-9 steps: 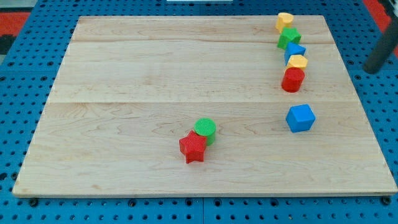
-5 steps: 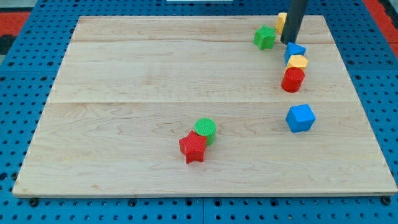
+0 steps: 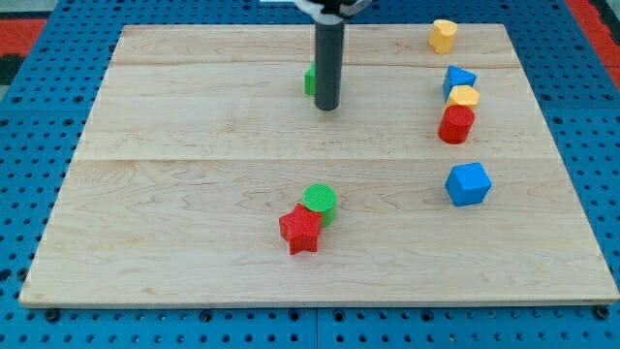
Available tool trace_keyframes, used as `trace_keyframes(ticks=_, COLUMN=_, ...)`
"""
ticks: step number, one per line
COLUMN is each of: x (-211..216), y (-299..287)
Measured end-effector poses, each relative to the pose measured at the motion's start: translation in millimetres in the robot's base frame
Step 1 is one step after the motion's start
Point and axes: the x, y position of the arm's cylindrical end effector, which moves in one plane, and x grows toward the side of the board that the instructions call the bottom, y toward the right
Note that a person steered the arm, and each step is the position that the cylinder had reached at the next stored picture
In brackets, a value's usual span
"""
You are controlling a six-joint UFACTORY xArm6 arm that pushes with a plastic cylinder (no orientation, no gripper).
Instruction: Push the green star into the green circle
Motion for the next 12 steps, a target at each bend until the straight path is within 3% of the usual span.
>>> trace_keyframes(ticks=2, x=-66.4, y=43.2)
trace_keyframes(ticks=3, x=-100.1, y=13.3)
trace_keyframes(ticks=4, x=-62.6, y=-2.7)
trace_keyframes(ticks=7, x=103.2, y=-3.0)
trace_keyframes(ticks=8, x=100.1, y=2.8)
trace_keyframes(ticks=9, x=73.8, y=60.2)
trace_keyframes(ticks=11, x=81.5, y=206.6)
trace_keyframes(ticks=12, x=59.5, y=254.9)
